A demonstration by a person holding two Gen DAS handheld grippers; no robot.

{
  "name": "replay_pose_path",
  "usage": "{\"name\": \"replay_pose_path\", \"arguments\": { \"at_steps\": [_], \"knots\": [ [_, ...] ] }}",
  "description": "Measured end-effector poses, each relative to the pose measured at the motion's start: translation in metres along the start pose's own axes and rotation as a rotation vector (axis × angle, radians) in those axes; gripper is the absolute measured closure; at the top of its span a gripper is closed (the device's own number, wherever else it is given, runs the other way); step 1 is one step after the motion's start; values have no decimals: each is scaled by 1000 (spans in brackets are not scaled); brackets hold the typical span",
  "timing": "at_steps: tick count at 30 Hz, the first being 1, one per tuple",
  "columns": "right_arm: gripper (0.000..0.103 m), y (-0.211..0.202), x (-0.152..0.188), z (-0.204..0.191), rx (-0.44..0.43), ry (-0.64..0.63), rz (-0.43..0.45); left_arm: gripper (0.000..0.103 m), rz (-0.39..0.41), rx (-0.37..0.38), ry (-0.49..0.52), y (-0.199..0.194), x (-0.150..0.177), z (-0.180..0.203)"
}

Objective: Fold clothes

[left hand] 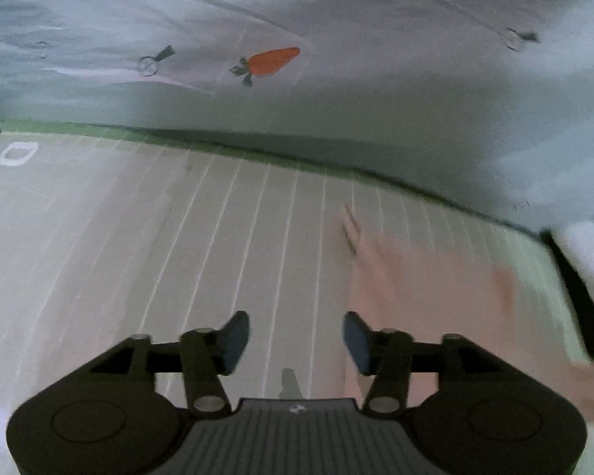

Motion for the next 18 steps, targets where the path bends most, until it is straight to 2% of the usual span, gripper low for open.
{"name": "replay_pose_path", "arguments": {
  "at_steps": [4,6,10,13,14,15,16,17,18],
  "knots": [
    [95,-34,26,-37,-139,-65,-11,46,-25,33,4,-32,41,0],
    [98,-49,45,-56,-214,-122,-41,45,-37,43,18,-44,60,3],
    [98,-65,92,-91,-378,-216,-174,41,-71,61,44,-62,86,9],
    [97,-77,109,-103,-411,-271,-207,40,-87,68,59,-70,99,12],
    [91,-81,111,-104,-409,-281,-203,40,-90,70,64,-73,103,13],
    [74,-83,111,-101,-398,-273,-191,40,-93,72,68,-76,107,14],
    [63,-84,109,-96,-370,-256,-176,40,-97,74,73,-79,111,16],
    [41,-85,108,-90,-342,-238,-162,39,-101,77,73,-80,114,17],
    [25,-85,108,-84,-321,-219,-149,35,-106,79,70,-80,116,19]
  ]
}}
Point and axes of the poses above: each gripper's, at about its wrist camera, not at the fingertips, and y roughly the way its jaws point, z to its right, x to its underside, the point moved 1 cm from there along y, roughly the way its jaws point
